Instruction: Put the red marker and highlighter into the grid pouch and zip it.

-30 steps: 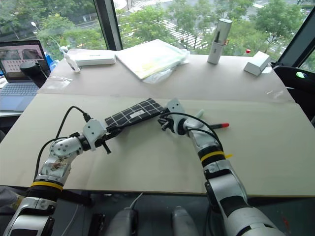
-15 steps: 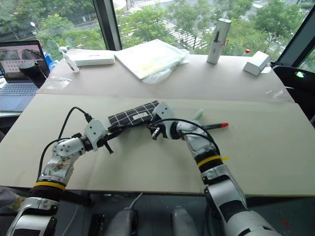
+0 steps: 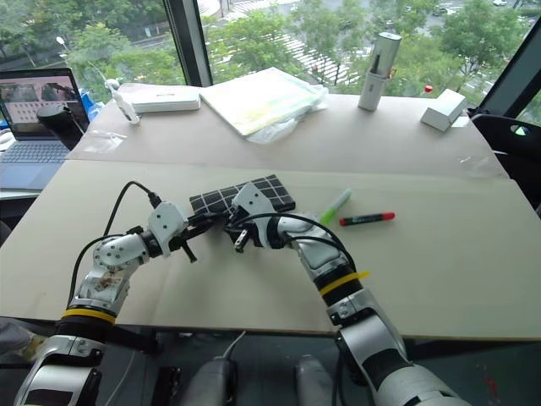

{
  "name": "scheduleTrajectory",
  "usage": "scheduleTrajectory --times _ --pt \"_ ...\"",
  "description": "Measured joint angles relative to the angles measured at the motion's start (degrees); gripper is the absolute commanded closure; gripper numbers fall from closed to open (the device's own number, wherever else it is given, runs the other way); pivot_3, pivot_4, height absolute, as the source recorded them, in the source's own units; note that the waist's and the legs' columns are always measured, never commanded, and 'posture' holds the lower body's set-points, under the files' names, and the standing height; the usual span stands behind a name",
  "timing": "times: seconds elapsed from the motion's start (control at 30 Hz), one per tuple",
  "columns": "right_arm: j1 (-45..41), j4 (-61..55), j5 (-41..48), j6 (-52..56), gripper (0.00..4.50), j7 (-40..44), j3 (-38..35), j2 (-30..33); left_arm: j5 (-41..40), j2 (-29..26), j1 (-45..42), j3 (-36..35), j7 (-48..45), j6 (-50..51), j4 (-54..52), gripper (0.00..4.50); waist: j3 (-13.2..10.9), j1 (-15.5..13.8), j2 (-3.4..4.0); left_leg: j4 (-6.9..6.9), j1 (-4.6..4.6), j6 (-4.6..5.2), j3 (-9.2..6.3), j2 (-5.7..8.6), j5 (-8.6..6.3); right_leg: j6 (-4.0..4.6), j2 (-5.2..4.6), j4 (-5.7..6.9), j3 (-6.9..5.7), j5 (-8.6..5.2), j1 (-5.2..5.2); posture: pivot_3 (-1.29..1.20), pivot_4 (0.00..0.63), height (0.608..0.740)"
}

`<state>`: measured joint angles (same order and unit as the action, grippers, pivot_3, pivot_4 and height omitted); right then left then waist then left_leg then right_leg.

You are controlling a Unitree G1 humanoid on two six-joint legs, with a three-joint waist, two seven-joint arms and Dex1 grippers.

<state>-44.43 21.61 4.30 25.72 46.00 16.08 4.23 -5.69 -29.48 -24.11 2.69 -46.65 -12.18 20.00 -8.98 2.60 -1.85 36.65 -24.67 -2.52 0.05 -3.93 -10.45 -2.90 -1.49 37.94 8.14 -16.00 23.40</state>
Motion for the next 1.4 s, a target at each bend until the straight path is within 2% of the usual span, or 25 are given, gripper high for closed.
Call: scheduleTrajectory --times 0.13,0.23,0.43,0.5,0.63,0.77,1.17,1.4 --pt "0.03 -2.15 1.63 1.02 2.00 0.46 -1.23 1.47 0.00 0.15 0.00 0.14 -0.03 0.00 -0.03 4.50 0.00 -0.06 0.00 0.00 0.00 0.00 0.00 0.00 0.00 0.00 -0.01 -0.01 0.00 0.00 0.00 0.00 0.150 0.740" --pt "1.99 -7.40 4.66 4.02 0.99 3.34 -2.62 5.04 -0.05 0.20 -0.04 0.15 -0.06 0.05 -0.16 4.50 0.00 -0.26 0.00 0.00 -0.03 0.00 0.00 0.01 0.00 -0.01 -0.01 -0.05 0.00 0.00 -0.01 0.00 0.150 0.740" --pt "16.34 -25.93 14.30 8.74 0.99 17.36 -8.16 25.32 -6.21 0.34 0.24 -2.37 -2.85 6.25 -3.52 4.50 -0.03 -0.75 -0.01 0.00 -0.18 0.00 -0.04 0.02 -0.01 -0.04 -0.04 -0.32 -0.03 -0.02 -0.04 0.00 0.150 0.740" --pt "17.85 -27.53 15.10 8.25 0.99 18.15 -10.93 28.81 -8.86 -0.12 0.44 -3.39 -4.69 8.99 -5.01 4.50 -0.04 0.13 -0.01 0.00 -0.09 0.00 -0.04 -0.01 -0.01 -0.04 0.03 -0.25 0.01 -0.02 -0.04 0.00 0.150 0.740" --pt "15.79 -22.08 13.79 1.44 0.99 15.89 -16.98 33.78 -13.94 -3.06 1.79 -4.33 -9.37 14.71 -10.02 4.50 -0.05 0.84 -0.01 -0.02 -0.03 0.00 -0.06 -0.01 0.00 -0.14 0.04 -0.22 0.02 -0.09 -0.06 0.00 0.150 0.740" --pt "12.31 -9.70 8.21 -8.50 0.99 15.76 -16.75 38.26 -17.05 -6.05 2.95 -6.37 -12.01 19.50 -11.99 4.50 -0.08 0.85 -0.02 -0.03 -0.04 0.00 -0.04 0.00 -0.01 -0.11 -0.01 -0.37 0.02 -0.08 -0.13 0.00 0.150 0.740" --pt "-3.71 28.97 -2.79 -29.51 0.99 20.25 -9.73 36.11 -19.01 -6.99 4.53 -8.49 -12.62 23.23 -15.72 4.50 -0.56 1.20 0.18 -0.03 -0.03 0.00 -0.03 0.02 0.00 -0.01 -0.03 -0.36 0.03 -0.01 -0.15 0.00 0.150 0.740" --pt "-9.45 40.35 -8.15 -34.18 0.99 22.80 -6.23 35.52 -19.08 -6.99 5.08 -8.63 -12.03 23.55 -16.96 4.50 -0.61 1.25 0.19 -0.03 -0.03 0.00 -0.04 0.03 0.00 -0.01 -0.04 -0.35 0.03 -0.01 -0.16 0.00 0.150 0.740"
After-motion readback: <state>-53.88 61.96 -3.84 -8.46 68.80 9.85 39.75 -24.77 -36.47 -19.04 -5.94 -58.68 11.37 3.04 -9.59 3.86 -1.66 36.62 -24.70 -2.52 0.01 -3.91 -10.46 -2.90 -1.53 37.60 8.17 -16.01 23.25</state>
